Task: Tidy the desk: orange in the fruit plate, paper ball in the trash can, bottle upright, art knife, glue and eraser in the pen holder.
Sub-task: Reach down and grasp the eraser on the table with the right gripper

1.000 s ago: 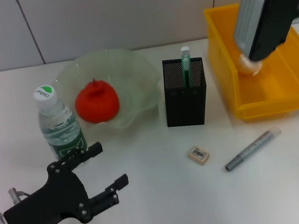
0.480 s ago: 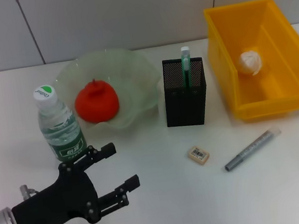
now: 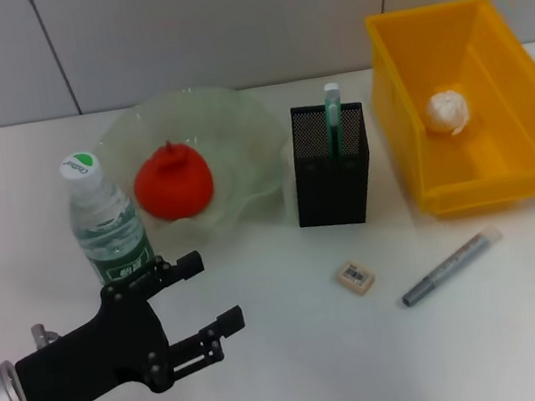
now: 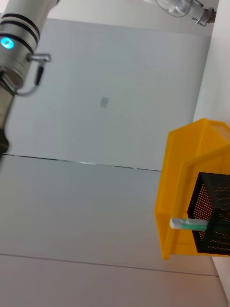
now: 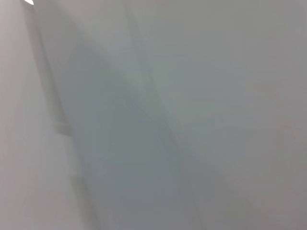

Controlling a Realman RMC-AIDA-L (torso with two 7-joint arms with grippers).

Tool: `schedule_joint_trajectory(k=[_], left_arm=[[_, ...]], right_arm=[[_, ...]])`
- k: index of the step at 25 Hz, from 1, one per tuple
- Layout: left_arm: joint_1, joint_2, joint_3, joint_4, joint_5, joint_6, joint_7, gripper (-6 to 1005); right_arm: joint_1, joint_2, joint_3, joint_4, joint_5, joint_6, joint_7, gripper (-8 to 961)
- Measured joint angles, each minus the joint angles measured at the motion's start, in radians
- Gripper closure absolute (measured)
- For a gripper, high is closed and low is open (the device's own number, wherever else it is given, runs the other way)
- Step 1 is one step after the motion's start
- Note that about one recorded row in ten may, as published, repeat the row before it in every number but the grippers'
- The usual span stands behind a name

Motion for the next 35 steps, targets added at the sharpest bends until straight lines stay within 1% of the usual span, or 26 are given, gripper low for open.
schedule_joint_trajectory(k=[2, 4, 5, 6, 7, 8, 10, 11, 12, 13, 16, 18, 21, 23, 25, 27, 30, 33, 35], left_arm=[[-0.001, 0.0, 0.0, 0.005, 0.007, 0.0, 0.0, 200], [-0.003, 0.0, 0.0, 0.006, 0.011, 0.0, 0.001, 200], [-0.004, 0.0, 0.0, 0.006, 0.015, 0.0, 0.0, 200], [-0.006, 0.0, 0.0, 0.007, 0.023, 0.001, -0.003, 200], [-0.007, 0.0, 0.0, 0.007, 0.025, 0.001, -0.004, 200], [-0.007, 0.0, 0.0, 0.008, 0.029, 0.003, -0.006, 200], [-0.008, 0.001, -0.001, 0.008, 0.043, 0.006, -0.01, 200], [-0.008, 0.001, -0.001, 0.008, 0.052, 0.007, -0.016, 200], [-0.009, 0.001, -0.001, 0.01, 0.063, 0.007, -0.025, 200], [-0.01, 0.001, -0.001, 0.012, 0.073, 0.007, -0.035, 200], [-0.011, 0.002, -0.001, 0.022, 0.093, 0.007, -0.055, 200], [-0.011, 0.003, -0.001, 0.028, 0.102, 0.007, -0.063, 200], [-0.011, 0.003, -0.001, 0.032, 0.108, 0.009, -0.072, 200], [-0.011, 0.005, -0.001, 0.038, 0.113, 0.01, -0.078, 200], [-0.011, 0.006, -0.001, 0.042, 0.12, 0.01, -0.084, 200], [-0.011, 0.008, -0.001, 0.045, 0.129, 0.007, -0.085, 200], [-0.011, 0.012, -0.001, 0.045, 0.137, 0.006, -0.086, 200], [-0.011, 0.015, -0.001, 0.046, 0.14, 0.006, -0.087, 200], [-0.011, 0.015, -0.001, 0.046, 0.14, 0.005, -0.087, 200]], right_arm=[[0.026, -0.002, 0.1, 0.067, 0.106, -0.192, -0.02, 375], [0.052, -0.006, 0.187, 0.139, 0.139, -0.355, -0.026, 375], [0.068, -0.011, 0.235, 0.184, 0.14, -0.435, -0.03, 375], [0.1, -0.028, 0.308, 0.269, 0.117, -0.585, -0.04, 375], [0.1, -0.028, 0.308, 0.269, 0.117, -0.585, -0.04, 375], [0.118, -0.042, 0.336, 0.317, 0.092, -0.649, -0.04, 375], [0.145, -0.075, 0.364, 0.379, 0.006, -0.731, -0.027, 374], [0.161, -0.098, 0.373, 0.408, -0.095, -0.776, 0.004, 374], [0.161, -0.098, 0.373, 0.408, -0.095, -0.776, 0.004, 374], [0.166, -0.105, 0.375, 0.41, -0.137, -0.787, 0.017, 374], [0.181, -0.11, 0.379, 0.41, -0.256, -0.784, 0.05, 374], [0.21, -0.112, 0.38, 0.399, -0.349, -0.794, 0.074, 313], [0.271, -0.113, 0.372, 0.358, -0.513, -0.837, 0.13, 222], [0.324, -0.107, 0.367, 0.335, -0.64, -0.864, 0.192, 197], [0.391, -0.095, 0.366, 0.336, -0.774, -0.896, 0.253, 171], [0.462, -0.082, 0.366, 0.365, -0.877, -0.92, 0.296, 146], [0.548, -0.063, 0.367, 0.434, -1.007, -0.93, 0.333, 121], [0.624, -0.038, 0.367, 0.517, -1.128, -0.915, 0.342, 122], [0.655, -0.025, 0.366, 0.561, -1.172, -0.894, 0.343, 122]])
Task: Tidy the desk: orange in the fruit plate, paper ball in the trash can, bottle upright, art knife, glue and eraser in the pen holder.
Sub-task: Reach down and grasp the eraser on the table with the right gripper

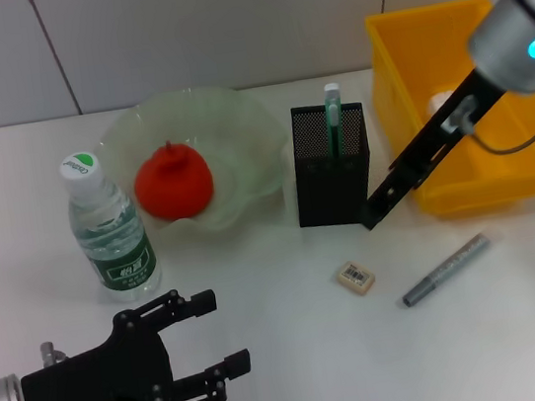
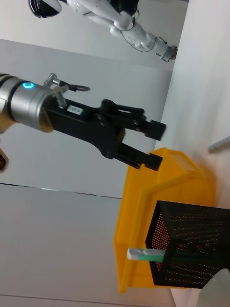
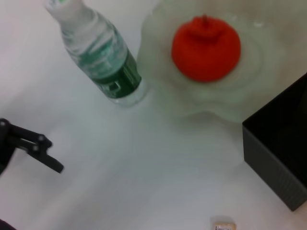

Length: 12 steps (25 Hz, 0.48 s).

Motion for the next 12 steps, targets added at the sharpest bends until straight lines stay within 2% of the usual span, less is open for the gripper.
schedule_joint_trajectory(k=[4, 12], left_arm=[[0.0, 0.0, 0.0, 0.0, 0.0, -0.001, 0.0, 200], [0.0, 0.0, 0.0, 0.0, 0.0, -0.001, 0.0, 200]], right_arm=[[0.027, 0.022, -0.074, 0.066, -0.036, 0.094, 0.0, 121], [0.036, 0.036, -0.344, 0.182, -0.027, 0.295, -0.007, 122]])
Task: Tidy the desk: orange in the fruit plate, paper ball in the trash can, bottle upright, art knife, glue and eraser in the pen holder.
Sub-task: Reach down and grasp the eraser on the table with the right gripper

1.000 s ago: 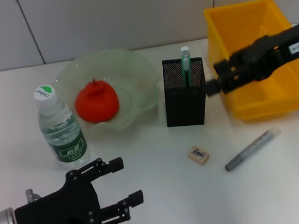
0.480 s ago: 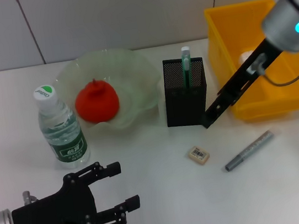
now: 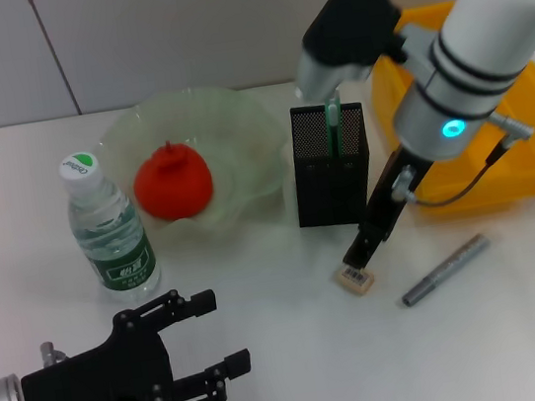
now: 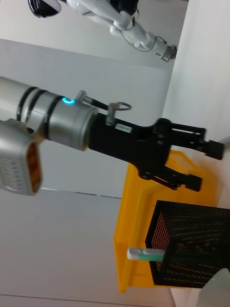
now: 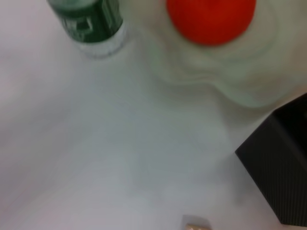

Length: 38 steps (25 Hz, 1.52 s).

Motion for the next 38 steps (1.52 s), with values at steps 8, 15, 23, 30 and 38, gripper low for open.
schedule_joint_trajectory(k=[8, 15, 23, 30, 38], left_arm=[[0.0, -0.001, -0.004, 0.0, -0.001, 0.003, 0.0, 200], [0.0, -0.001, -0.003, 0.0, -0.001, 0.005, 0.0, 200], [0.0, -0.001, -0.004, 0.0, -0.001, 0.005, 0.0, 200], [0.0, -0.002, -0.004, 0.0, -0.001, 0.006, 0.0, 200], [0.0, 0.0, -0.001, 0.0, -0.001, 0.006, 0.0, 200]], right_arm=[[0.012, 0.003, -0.139, 0.054, 0.075, 0.097, -0.005, 121], [0.022, 0.005, -0.223, 0.099, 0.138, 0.152, -0.006, 122], [0.024, 0.005, -0.249, 0.126, 0.139, 0.177, 0.008, 123], [0.019, 0.005, -0.251, 0.137, 0.146, 0.178, 0.009, 125], [0.025, 0.005, -0.251, 0.182, 0.146, 0.201, 0.009, 128]])
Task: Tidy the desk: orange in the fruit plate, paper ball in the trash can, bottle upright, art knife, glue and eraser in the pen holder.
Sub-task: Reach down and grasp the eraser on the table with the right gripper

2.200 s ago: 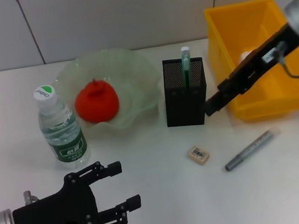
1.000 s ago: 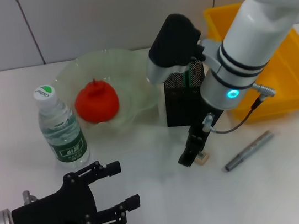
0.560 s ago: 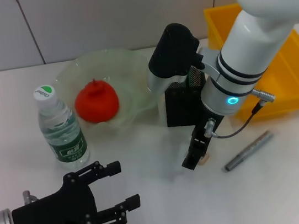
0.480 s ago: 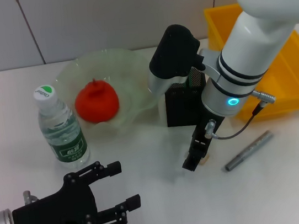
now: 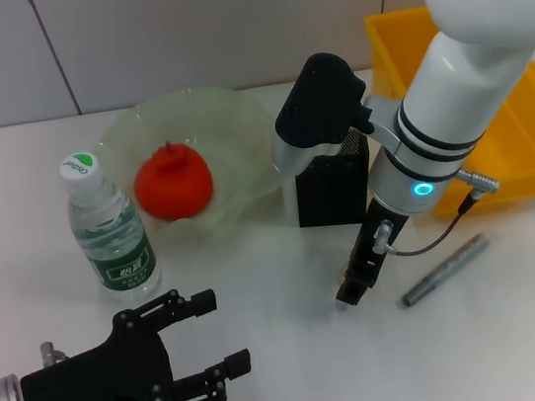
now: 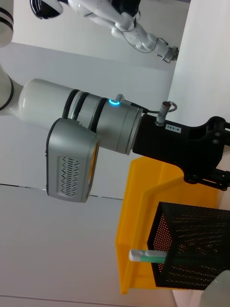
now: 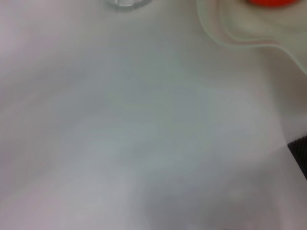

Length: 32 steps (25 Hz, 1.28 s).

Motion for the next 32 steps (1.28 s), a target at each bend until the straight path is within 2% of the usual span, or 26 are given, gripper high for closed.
schedule_joint_trajectory(k=[2, 7, 9, 32], left_arm=[[0.0, 0.0, 0.0, 0.0, 0.0, 0.0, 0.0, 200], [0.0, 0.002, 0.001, 0.0, 0.0, 0.001, 0.0, 200], [0.001, 0.002, 0.001, 0.0, 0.0, 0.003, 0.0, 200], [0.002, 0.005, 0.001, 0.0, 0.0, 0.012, 0.0, 200]], right_arm=[[0.0, 0.0, 0.0, 0.001, 0.0, 0.002, 0.001, 129], [0.0, 0.0, 0.0, 0.0, 0.0, 0.003, 0.004, 297], [0.0, 0.0, 0.0, 0.001, 0.0, 0.003, 0.009, 333], [-0.009, 0.0, 0.0, 0.004, 0.0, 0.016, 0.022, 471]])
